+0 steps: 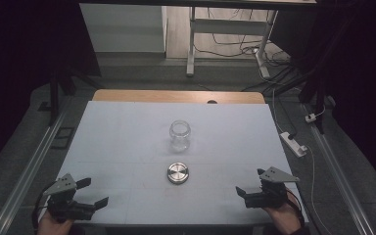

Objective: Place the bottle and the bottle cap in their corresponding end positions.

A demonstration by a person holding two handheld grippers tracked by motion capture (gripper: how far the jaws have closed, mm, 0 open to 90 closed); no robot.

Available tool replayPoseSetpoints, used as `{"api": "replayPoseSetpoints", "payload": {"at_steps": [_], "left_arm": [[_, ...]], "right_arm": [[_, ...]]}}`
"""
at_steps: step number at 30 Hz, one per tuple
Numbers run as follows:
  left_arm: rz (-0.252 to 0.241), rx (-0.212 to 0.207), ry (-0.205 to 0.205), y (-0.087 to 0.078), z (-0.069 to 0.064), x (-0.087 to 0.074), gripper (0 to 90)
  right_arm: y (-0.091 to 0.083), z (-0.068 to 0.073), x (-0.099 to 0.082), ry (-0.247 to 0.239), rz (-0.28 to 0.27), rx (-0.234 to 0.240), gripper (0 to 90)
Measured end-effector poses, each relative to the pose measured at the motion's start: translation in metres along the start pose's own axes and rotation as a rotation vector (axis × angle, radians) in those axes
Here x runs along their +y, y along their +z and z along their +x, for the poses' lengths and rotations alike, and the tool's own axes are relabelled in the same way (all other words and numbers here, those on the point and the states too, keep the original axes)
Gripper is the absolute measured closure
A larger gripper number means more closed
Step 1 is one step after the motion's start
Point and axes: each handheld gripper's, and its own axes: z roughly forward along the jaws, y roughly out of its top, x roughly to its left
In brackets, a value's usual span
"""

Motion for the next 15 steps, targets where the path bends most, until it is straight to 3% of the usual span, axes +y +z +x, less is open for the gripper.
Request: {"api": "replayPoseSetpoints", "payload": {"at_steps": [15], "left_arm": [[0.031,0.055,-0.041,-0.007,0.004,-0.015,0.0]], "right_arm": [[-0.022,-0.01,-0.025,0.079,0.032,-0.046,0.0]]}}
